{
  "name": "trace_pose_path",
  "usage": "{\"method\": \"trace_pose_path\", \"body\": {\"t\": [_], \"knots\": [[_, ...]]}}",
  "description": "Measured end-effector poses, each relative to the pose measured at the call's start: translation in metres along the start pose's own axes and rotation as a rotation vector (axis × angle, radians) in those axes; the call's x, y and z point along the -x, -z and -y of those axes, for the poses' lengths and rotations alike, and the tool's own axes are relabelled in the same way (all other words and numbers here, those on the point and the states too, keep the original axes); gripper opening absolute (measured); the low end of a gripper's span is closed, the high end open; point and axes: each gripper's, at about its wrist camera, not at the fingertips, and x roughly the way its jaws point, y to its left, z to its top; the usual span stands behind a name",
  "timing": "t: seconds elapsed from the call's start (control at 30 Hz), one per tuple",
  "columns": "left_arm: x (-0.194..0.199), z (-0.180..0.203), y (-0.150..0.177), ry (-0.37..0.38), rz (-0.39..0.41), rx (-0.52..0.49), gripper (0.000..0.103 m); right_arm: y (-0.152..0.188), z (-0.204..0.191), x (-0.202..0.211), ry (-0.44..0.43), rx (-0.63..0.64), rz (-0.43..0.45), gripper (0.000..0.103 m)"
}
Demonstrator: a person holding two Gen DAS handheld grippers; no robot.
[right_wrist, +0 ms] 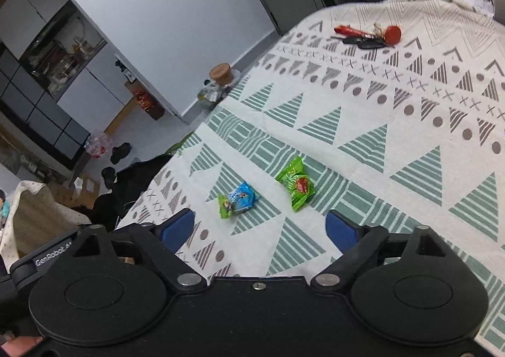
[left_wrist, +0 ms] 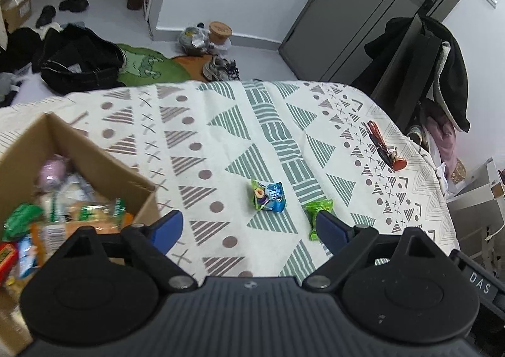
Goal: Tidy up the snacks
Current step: 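Withdraw both tools from the box toward the last two snacks, then grasp the blue-and-green pack with the left tool while the right tool grasps the green candy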
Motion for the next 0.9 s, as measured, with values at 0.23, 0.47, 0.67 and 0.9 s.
{"method": "trace_pose_path", "body": {"t": [0.23, 0.47, 0.67, 0.9], "knots": [[-0.049, -0.001, -0.009, 0.030, -0.056, 0.018, 0.070, -0.009, 0.010, -0.039, 0.012, -0.021, -0.026, 0.067], [-0.093, 0.002, -0.017, 0.050, -0.104, 0.023, 0.066, -0.016, 0.022, -0.074, 0.027, -0.069, -0.034, 0.059], [-0.130, 0.004, -0.023, 0.057, -0.150, 0.043, 0.059, -0.017, 0.028, -0.096, 0.034, -0.090, -0.044, 0.059], [-0.158, 0.009, -0.020, 0.056, -0.194, 0.046, 0.059, -0.019, 0.036, -0.118, 0.052, -0.102, -0.041, 0.059]]}}
